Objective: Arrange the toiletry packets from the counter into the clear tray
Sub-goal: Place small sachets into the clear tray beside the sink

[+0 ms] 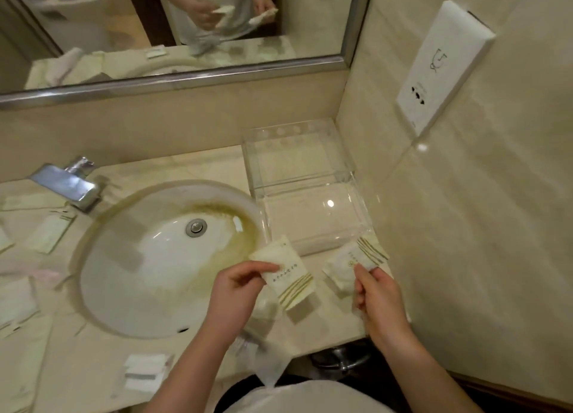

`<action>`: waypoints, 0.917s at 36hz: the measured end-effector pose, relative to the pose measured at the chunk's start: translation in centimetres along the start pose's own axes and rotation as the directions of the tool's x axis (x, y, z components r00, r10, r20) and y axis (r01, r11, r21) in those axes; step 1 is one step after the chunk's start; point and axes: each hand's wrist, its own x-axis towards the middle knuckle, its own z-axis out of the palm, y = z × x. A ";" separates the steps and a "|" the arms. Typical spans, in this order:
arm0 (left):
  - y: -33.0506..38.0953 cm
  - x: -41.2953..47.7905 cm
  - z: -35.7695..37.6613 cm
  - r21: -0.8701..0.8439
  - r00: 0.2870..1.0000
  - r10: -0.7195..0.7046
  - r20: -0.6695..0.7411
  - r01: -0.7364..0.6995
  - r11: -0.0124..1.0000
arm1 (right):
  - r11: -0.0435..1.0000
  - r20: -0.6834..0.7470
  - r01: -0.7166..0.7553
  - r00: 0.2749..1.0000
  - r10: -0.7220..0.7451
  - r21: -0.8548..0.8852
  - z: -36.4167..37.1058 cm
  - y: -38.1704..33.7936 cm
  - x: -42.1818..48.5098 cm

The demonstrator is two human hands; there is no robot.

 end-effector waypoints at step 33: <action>-2.2 18.6 5.7 0.787 0.915 0.020 0.402 -0.356 0.504 | 0.804 0.037 0.249 0.961 -0.273 -0.540 2.8 -7.0 6.2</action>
